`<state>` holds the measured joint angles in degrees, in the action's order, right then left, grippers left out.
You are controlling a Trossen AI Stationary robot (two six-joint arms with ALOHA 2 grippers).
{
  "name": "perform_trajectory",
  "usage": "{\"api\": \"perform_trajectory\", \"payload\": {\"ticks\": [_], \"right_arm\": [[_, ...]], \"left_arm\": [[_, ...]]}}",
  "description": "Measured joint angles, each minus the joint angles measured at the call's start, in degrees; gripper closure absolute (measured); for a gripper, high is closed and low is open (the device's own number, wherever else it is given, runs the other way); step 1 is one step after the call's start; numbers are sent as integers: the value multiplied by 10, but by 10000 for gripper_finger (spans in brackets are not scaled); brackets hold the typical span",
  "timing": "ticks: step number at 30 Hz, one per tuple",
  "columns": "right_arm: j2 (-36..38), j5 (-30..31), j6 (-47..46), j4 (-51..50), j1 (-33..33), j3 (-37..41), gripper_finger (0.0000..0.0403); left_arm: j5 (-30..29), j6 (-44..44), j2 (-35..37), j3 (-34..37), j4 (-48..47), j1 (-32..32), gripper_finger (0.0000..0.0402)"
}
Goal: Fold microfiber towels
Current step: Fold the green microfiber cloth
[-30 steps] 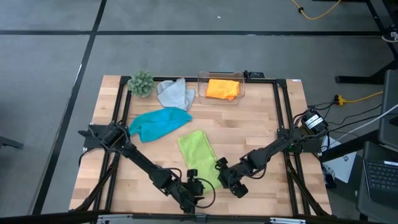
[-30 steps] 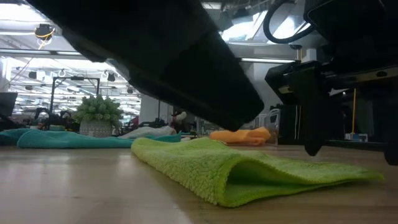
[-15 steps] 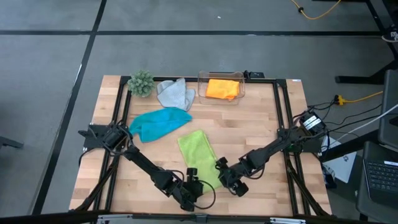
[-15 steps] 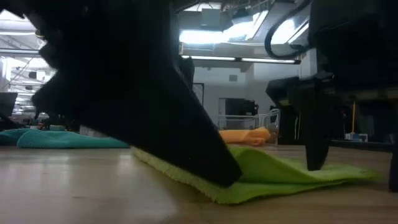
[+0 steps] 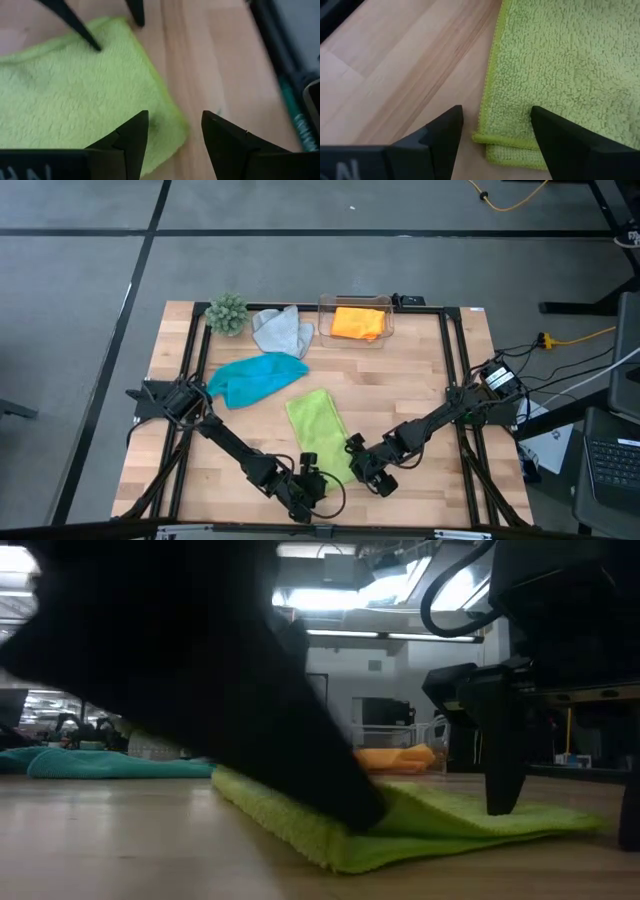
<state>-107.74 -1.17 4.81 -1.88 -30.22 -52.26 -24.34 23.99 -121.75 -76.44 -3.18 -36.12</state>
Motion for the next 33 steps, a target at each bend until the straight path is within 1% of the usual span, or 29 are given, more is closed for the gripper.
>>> {"api": "perform_trajectory", "payload": {"ticks": [7,10,19,24,33], "right_arm": [[0,-1,-15,1,0,1,162],[0,-2,-15,2,0,1,162],[-1,-3,-15,9,0,2,162],[-1,-3,-14,11,0,2,162],[-2,-4,-13,17,0,2,162]], "left_arm": [[-25,10,8,0,-21,1,223],[-25,13,8,0,-39,1,223],[-17,59,0,0,-77,2,223],[-7,57,-6,-1,-77,2,223],[-14,40,-3,1,-70,2,223]]}}
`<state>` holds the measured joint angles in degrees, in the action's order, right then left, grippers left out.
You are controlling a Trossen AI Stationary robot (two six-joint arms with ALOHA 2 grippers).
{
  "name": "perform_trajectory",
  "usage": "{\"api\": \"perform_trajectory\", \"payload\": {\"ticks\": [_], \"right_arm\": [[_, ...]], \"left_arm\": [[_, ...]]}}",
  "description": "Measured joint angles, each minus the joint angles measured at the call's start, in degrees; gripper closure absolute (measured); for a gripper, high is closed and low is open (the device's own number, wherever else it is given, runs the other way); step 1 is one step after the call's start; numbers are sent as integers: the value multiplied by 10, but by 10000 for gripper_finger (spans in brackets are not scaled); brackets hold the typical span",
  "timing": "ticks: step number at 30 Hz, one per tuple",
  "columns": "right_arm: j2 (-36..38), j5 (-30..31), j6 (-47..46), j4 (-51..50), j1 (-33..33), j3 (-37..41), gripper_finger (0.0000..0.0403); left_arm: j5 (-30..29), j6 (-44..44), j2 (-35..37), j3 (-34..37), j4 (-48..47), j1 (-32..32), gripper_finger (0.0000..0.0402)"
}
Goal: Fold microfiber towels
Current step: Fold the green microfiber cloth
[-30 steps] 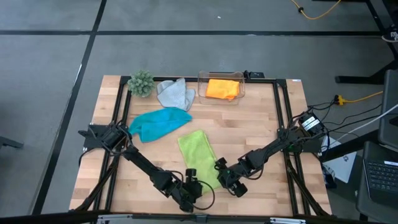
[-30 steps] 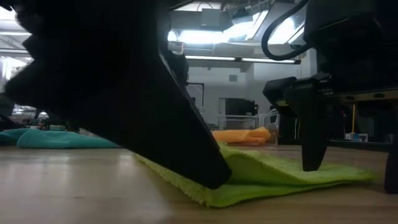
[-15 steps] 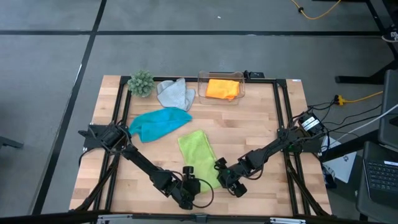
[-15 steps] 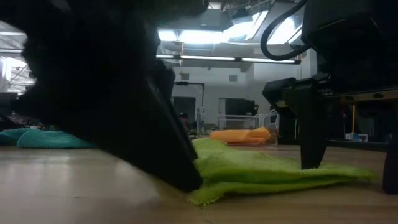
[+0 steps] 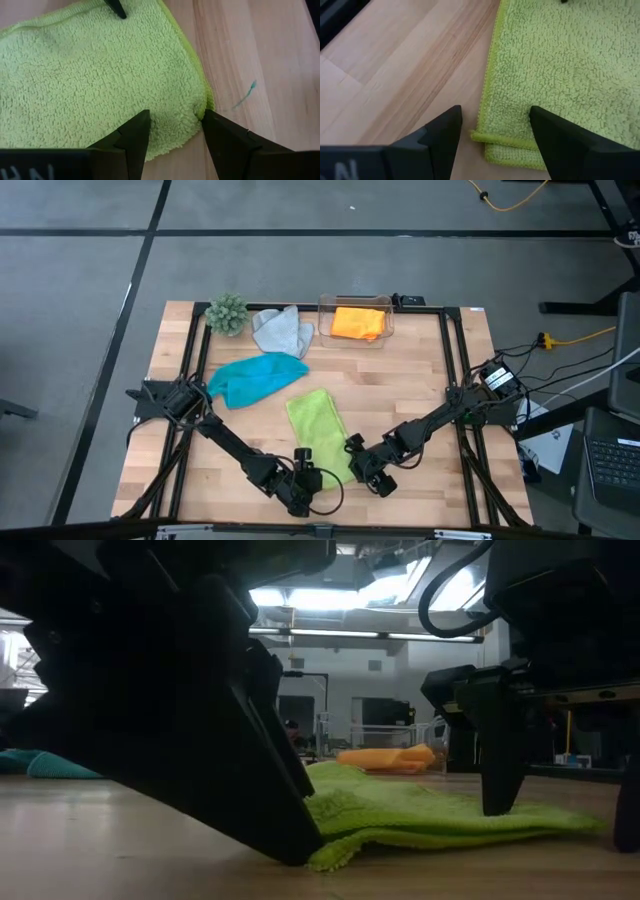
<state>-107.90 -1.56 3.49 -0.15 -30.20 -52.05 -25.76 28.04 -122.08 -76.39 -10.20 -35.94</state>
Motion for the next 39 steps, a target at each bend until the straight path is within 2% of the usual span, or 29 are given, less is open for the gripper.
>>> {"api": "perform_trajectory", "payload": {"ticks": [12,18,24,34,36,39], "right_arm": [[-1,0,0,12,0,1,162],[-1,25,-4,-7,-1,-1,169],[-1,30,-3,-4,-1,0,234],[-1,50,-36,-1,1,0,385],[-1,50,-45,-1,1,0,392],[-1,49,-56,0,1,0,388]], "left_arm": [[9,29,-22,-2,-2,3,223],[4,30,-27,-2,0,3,223],[0,34,-27,-2,1,1,252],[-7,49,-28,-1,9,2,367],[-9,49,-28,0,9,2,390],[-10,49,-28,0,10,2,396]]}}
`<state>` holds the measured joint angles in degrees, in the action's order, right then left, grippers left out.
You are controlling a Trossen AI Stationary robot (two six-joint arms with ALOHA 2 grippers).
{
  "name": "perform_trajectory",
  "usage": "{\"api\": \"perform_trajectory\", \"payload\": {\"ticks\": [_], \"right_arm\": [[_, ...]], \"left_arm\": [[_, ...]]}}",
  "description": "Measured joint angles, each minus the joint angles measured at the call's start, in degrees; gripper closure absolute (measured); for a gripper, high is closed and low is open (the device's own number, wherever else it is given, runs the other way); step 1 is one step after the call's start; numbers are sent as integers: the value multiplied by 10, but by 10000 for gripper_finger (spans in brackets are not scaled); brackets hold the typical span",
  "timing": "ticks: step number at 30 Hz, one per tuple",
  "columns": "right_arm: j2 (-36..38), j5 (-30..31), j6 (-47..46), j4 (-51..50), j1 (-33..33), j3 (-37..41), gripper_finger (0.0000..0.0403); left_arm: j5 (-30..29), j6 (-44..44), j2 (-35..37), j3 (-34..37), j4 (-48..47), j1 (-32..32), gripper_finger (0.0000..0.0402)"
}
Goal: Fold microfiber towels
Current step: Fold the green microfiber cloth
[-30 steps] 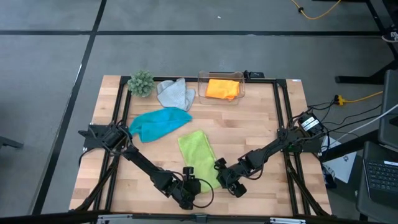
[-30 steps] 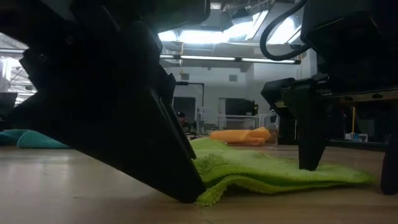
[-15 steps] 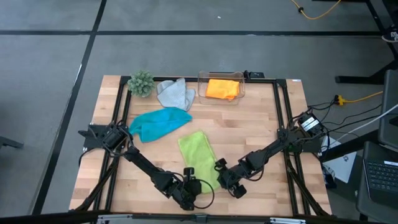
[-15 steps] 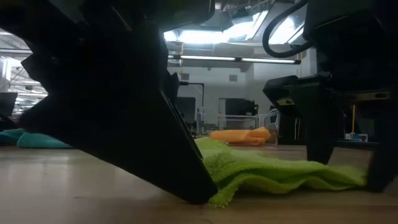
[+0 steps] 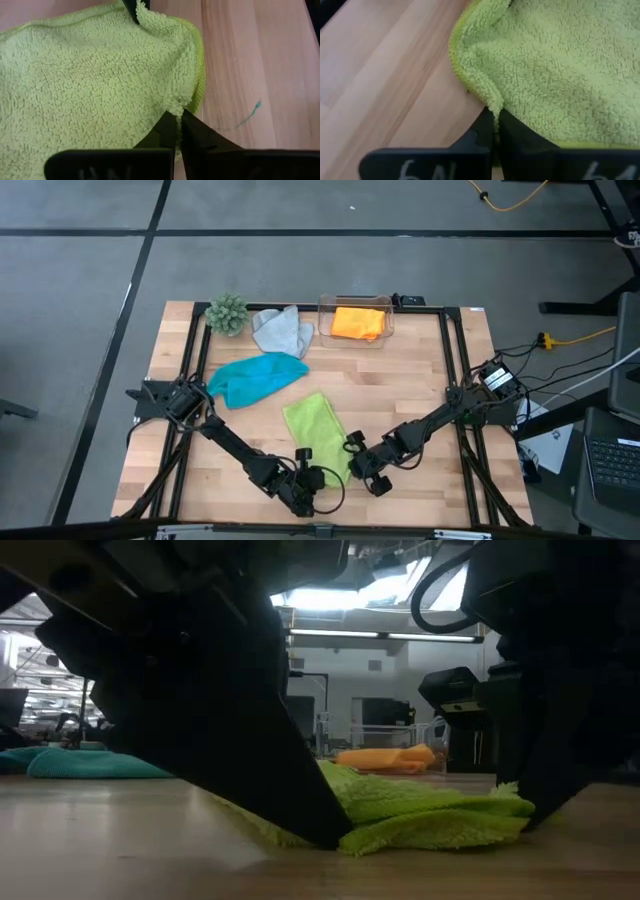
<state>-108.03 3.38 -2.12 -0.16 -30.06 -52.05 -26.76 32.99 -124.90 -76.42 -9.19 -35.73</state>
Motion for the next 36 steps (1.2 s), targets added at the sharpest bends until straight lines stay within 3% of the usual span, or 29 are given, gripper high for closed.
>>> {"api": "perform_trajectory", "payload": {"ticks": [10,19,26,36], "right_arm": [[-4,16,-20,-54,-15,-48,397],[-4,121,-18,-179,-41,-129,397],[-3,180,16,-197,-47,-167,397],[-2,288,55,-183,-36,-170,397]], "left_arm": [[-7,-18,15,-21,22,-18,401],[-34,-21,19,-58,0,-33,401],[-48,-21,19,-97,-90,-33,401],[-69,-13,21,-194,-315,-33,401]]}}
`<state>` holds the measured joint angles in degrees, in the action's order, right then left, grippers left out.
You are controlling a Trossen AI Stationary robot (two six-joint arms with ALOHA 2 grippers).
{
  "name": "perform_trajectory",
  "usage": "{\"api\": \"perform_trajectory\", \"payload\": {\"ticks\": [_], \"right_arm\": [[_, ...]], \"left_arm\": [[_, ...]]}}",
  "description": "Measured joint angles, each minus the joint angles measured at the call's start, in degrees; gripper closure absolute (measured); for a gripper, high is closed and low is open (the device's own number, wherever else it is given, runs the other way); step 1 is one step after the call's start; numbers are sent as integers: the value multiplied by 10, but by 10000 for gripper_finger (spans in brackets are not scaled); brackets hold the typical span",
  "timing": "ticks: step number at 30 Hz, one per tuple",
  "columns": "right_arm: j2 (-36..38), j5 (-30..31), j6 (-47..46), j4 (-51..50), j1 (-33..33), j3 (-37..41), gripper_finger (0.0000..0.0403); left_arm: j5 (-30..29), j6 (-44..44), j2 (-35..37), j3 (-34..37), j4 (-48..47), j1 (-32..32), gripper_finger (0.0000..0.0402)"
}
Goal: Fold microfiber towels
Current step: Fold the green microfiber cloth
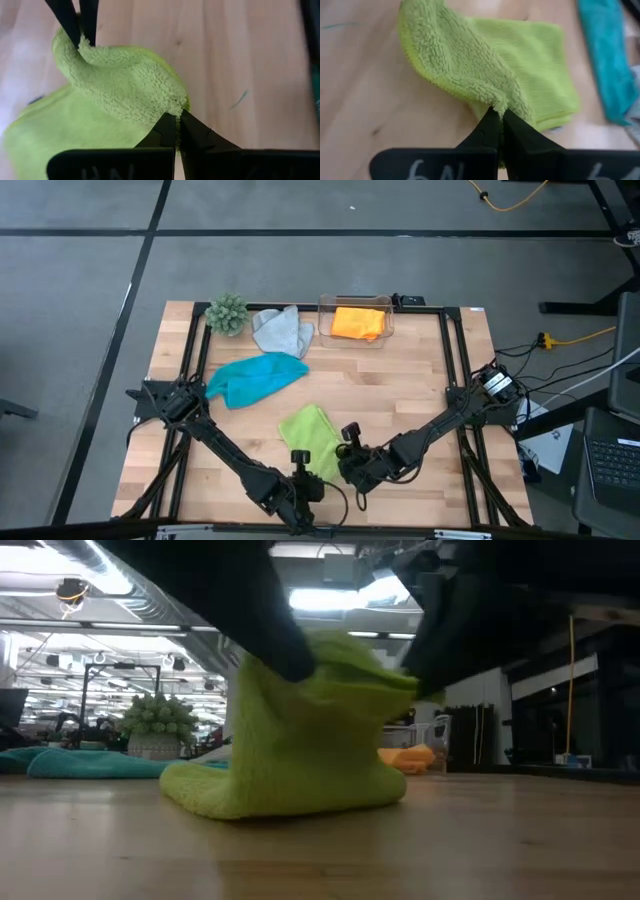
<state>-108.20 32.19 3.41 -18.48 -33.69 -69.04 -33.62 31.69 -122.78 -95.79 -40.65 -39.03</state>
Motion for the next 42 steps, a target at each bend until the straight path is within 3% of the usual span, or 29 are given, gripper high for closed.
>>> {"api": "perform_trajectory", "payload": {"ticks": [10,20,27,42], "right_arm": [[1,22,62,49,48,0,397],[1,-19,88,80,109,0,397],[-4,-66,94,97,136,-1,397],[-47,-68,121,145,167,-1,393]], "left_arm": [[-2,57,0,-23,-158,4,401],[2,57,0,-23,-239,28,401],[15,60,0,-23,-277,39,401],[14,52,0,-17,-311,49,401]]}}
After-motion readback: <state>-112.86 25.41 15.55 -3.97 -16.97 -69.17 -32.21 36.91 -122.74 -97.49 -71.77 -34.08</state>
